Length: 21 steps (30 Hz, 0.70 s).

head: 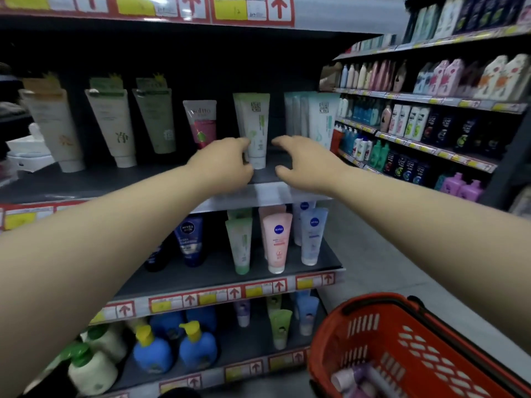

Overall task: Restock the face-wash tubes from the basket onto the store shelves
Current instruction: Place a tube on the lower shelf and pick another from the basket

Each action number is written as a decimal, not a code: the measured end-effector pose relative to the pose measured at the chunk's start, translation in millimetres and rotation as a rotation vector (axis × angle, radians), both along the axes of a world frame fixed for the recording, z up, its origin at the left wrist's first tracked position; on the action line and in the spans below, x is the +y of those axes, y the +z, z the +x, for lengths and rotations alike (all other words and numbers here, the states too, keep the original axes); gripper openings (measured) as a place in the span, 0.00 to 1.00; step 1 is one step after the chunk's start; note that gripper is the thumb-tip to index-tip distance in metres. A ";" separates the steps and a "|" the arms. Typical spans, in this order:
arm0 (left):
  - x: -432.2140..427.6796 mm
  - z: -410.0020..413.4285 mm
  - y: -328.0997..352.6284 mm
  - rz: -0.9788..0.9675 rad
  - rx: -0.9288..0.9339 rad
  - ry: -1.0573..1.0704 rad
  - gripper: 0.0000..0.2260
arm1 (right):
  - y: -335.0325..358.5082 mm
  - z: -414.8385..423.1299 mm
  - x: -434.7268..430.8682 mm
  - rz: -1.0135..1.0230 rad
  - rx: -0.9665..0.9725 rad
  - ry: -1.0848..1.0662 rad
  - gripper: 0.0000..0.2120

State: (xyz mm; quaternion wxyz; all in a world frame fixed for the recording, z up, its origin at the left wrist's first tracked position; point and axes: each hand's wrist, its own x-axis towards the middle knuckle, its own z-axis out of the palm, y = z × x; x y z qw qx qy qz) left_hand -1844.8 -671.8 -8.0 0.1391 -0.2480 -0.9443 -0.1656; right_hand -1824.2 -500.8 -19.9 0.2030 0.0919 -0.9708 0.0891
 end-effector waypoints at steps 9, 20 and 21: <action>41.4 76.4 -62.6 -0.084 -0.008 -0.053 0.23 | -64.5 70.9 21.8 -0.028 -0.040 0.109 0.29; 135.8 124.5 -218.3 -0.304 -0.170 -0.163 0.27 | -219.7 144.4 115.2 -0.060 -0.242 0.018 0.28; 146.0 128.3 -233.0 -0.331 -0.193 -0.181 0.26 | -235.3 153.1 125.3 -0.060 -0.272 -0.003 0.28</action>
